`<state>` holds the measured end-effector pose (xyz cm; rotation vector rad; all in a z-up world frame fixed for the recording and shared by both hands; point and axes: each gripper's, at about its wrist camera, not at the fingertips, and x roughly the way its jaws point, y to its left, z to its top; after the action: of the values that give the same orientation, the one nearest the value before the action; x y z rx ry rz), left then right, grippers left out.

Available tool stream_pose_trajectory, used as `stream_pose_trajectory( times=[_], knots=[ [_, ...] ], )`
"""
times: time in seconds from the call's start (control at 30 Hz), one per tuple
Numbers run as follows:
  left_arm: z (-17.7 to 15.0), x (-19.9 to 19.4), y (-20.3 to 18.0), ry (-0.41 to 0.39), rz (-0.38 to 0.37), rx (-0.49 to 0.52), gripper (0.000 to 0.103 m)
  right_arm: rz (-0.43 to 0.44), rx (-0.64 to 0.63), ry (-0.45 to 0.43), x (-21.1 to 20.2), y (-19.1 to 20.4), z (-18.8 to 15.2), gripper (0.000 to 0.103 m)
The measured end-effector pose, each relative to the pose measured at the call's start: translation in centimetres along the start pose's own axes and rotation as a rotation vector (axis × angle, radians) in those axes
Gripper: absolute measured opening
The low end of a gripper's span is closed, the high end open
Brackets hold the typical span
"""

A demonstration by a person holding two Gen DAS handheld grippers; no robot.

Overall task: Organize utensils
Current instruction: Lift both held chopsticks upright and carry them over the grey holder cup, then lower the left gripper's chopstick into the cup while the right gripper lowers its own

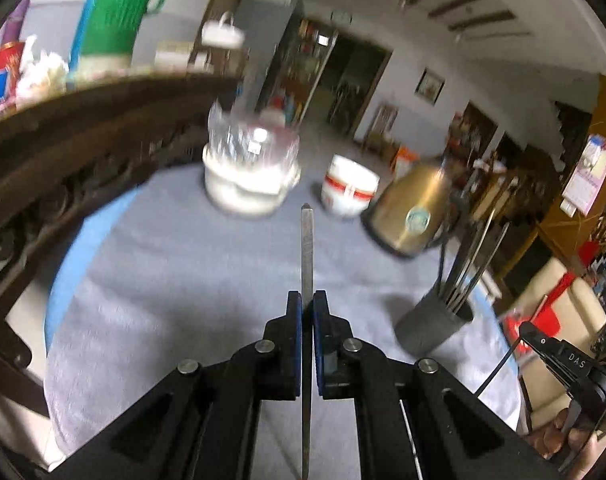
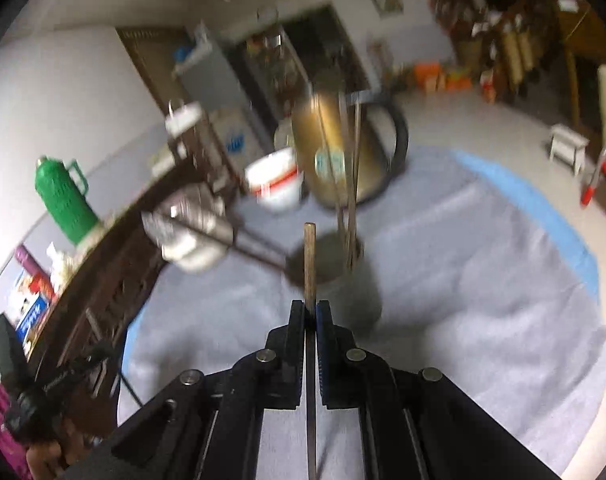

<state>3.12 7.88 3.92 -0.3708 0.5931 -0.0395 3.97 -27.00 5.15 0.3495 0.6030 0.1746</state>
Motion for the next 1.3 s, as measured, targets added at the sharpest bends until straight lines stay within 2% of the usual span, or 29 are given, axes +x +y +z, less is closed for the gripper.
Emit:
stream_pose_trajectory(
  times=[0.13,0.27,0.53,0.8,1.07,1.3],
  knots=[
    [-0.1,-0.6,-0.9,-0.095,0.013,0.032,0.005,-0.043,-0.054,-0.093,0.0,1.6,0.0,0.006],
    [-1.0,-1.3,-1.3,-0.151,0.037,0.08,0.006,-0.055,-0.111,-0.113,-0.9,2.5,-0.6,0.006],
    [-2.6,-5.8,-0.5,-0.172,0.026,0.084,0.007,-0.031,-0.203,-0.125,-3.8,4.6,-3.0,0.006],
    [-4.3,-8.2,0.0,-0.166,0.011,0.064,0.007,-0.028,-0.202,-0.12,-6.2,4.4,-4.3,0.006],
    [-4.4,-8.5,-0.4,-0.167,-0.007,0.061,0.007,-0.033,-0.183,-0.143,-6.8,4.1,-3.9,0.006],
    [-3.0,-9.6,-1.5,-0.203,-0.06,0.046,0.007,-0.03,-0.169,-0.214,-9.0,3.8,-2.1,0.006]
  ],
)
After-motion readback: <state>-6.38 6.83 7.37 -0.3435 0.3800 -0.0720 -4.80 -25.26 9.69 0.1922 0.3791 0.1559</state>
